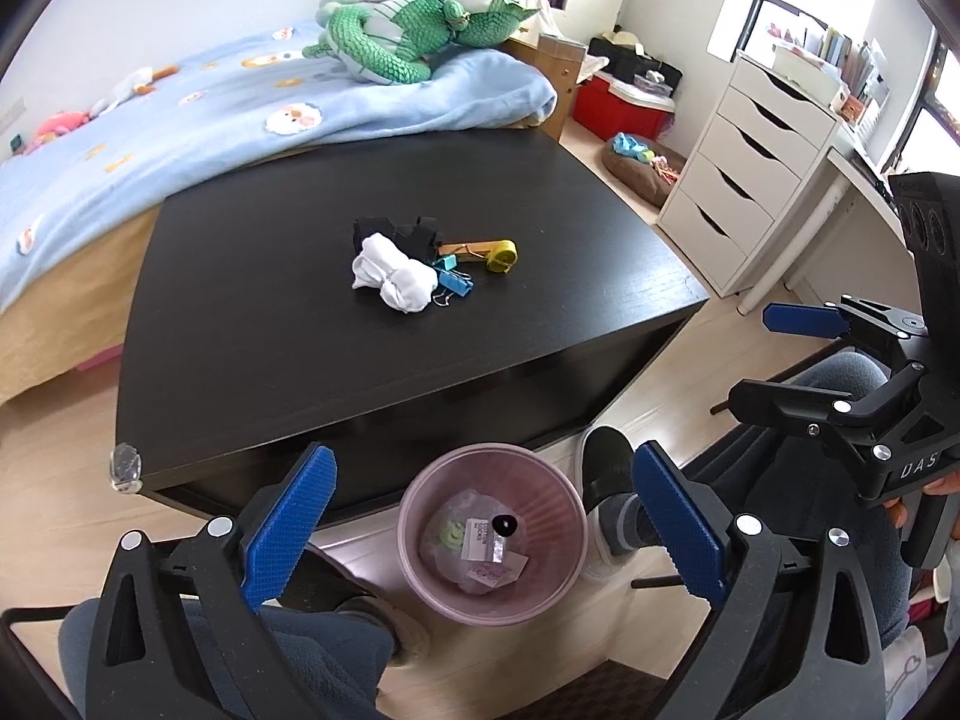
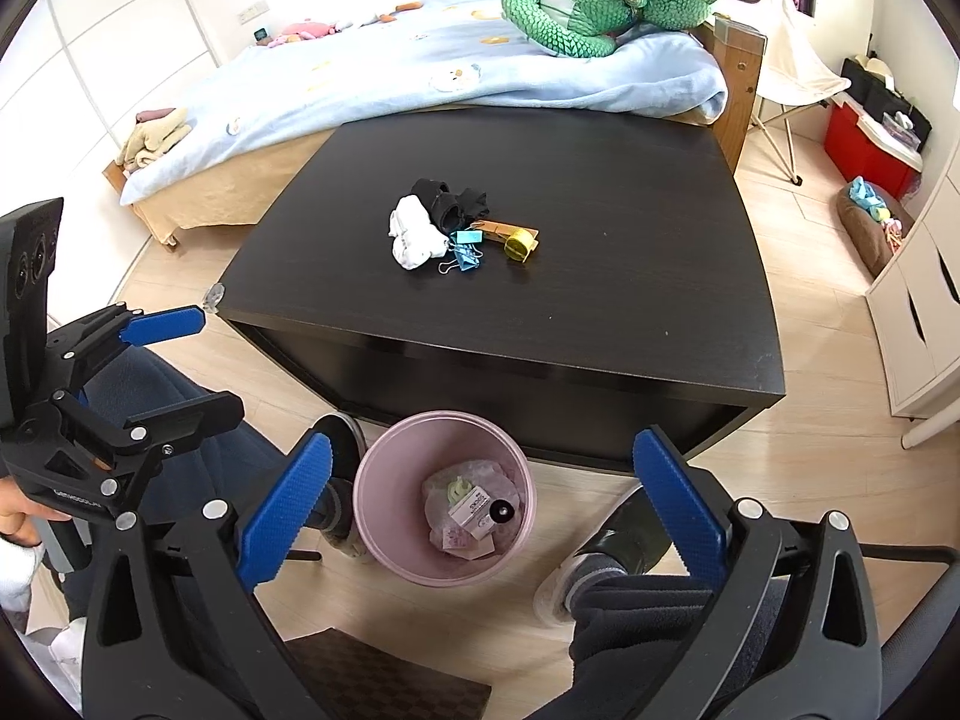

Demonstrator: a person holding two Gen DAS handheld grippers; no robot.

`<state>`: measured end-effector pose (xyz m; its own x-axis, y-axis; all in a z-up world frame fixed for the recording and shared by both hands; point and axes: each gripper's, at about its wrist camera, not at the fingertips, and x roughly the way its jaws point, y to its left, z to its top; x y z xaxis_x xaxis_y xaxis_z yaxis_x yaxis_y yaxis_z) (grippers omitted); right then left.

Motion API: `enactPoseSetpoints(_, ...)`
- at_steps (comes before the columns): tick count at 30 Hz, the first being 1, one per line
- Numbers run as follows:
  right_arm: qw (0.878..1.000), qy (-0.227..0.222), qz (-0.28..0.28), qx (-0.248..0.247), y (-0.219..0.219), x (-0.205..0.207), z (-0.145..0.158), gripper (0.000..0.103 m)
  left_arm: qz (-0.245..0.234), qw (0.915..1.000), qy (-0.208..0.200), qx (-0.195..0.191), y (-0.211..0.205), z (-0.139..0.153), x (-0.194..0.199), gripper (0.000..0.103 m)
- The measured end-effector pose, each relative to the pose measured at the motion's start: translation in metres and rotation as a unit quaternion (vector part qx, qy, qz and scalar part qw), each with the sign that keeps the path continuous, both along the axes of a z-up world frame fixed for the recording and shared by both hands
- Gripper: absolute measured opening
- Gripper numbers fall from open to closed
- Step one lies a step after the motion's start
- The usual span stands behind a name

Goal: Collect trash
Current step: 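Move both tools back over the remaining items on the table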

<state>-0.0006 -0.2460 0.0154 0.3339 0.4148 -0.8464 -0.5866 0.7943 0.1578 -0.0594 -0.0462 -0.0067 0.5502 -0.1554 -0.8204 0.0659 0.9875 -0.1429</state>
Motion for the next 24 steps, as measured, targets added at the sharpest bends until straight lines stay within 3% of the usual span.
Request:
enactPoseSetpoints(12, 1.0, 0.002, -0.003, 0.005, 0.016, 0.029, 0.001, 0.099, 0.023, 0.9996, -0.01, -0.012, 0.017, 0.002, 0.011, 0.095)
enactPoseSetpoints(24, 1.0, 0.005, 0.01, -0.015, 0.05, 0.085, -0.011, 0.099, 0.042, 0.9987, -0.021, -0.02, 0.036, 0.005, 0.032, 0.095)
